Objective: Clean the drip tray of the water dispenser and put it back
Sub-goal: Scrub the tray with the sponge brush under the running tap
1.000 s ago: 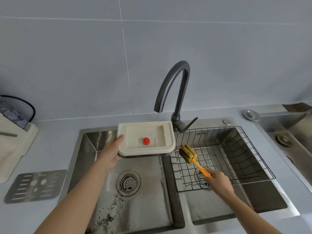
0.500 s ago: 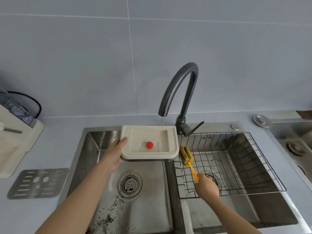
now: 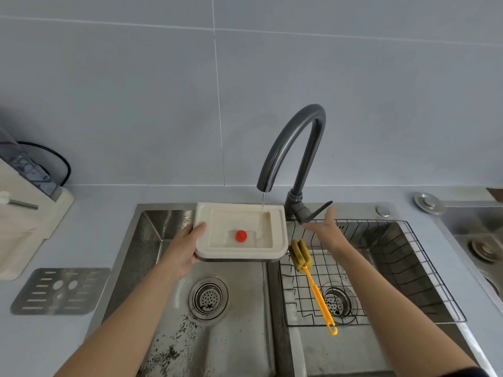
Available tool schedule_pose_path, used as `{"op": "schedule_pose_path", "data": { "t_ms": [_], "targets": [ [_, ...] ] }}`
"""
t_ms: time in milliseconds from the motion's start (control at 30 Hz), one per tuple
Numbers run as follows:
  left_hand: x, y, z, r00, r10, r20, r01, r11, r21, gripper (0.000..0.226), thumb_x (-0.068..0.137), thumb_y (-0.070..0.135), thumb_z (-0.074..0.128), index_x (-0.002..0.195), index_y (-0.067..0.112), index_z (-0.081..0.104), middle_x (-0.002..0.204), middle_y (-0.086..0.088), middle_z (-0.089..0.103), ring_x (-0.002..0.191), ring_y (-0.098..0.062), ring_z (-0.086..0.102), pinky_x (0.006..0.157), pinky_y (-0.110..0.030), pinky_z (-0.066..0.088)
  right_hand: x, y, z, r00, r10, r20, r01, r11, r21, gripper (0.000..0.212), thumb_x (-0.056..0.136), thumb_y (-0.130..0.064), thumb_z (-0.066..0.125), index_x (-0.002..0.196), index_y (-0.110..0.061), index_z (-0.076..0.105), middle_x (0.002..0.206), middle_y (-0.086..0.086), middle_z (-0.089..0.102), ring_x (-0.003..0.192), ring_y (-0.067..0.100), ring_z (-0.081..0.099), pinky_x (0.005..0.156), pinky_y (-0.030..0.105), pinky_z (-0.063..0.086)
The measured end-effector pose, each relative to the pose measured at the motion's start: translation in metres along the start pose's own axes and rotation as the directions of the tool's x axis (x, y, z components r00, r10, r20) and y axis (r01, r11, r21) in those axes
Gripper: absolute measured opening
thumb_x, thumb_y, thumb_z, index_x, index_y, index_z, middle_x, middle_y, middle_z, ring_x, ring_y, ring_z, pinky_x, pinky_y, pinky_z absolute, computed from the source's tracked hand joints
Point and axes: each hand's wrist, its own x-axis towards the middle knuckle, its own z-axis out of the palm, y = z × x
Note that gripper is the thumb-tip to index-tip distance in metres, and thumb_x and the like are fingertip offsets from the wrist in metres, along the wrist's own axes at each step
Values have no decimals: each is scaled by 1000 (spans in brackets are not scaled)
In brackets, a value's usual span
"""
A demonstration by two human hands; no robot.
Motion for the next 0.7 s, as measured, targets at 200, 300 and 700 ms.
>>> {"op": "schedule_pose_path", "data": {
  "t_ms": [200, 300, 700],
  "targets": [
    [0, 0, -3, 1000, -9, -1, 9, 1000, 4, 16, 96, 18, 44, 111, 17, 51, 94, -2, 62, 82, -16, 58, 76, -37, 48, 7, -8, 9, 998, 56, 32, -58, 995, 79, 99, 86, -4, 57, 144, -16, -22, 157, 13, -3, 143, 32, 9, 114, 45, 16],
    [0, 2, -3, 1000, -16, 1, 16, 1000, -9, 17, 96, 18, 44, 112, 17, 51, 92, -1, 62, 83, -16, 58, 76, -37, 48, 11, -10, 12, 997, 61, 48, -66, 993, 102, 101, 86, -1, 56, 143, -17, -26, 157, 13, -7, 144, 32, 6, 114, 46, 14],
    [-1, 2, -4, 1000, -17, -10, 17, 1000, 26, 30, 95, 19, 46, 124, 10, 50, 95, -1, 62, 86, -17, 58, 80, -38, 49, 20, -14, 8, 996, 59, 67, -62, 997, 35, 108, 79, 10, 59, 143, -16, -24, 157, 12, -8, 144, 34, 5, 114, 47, 16]
  ]
}}
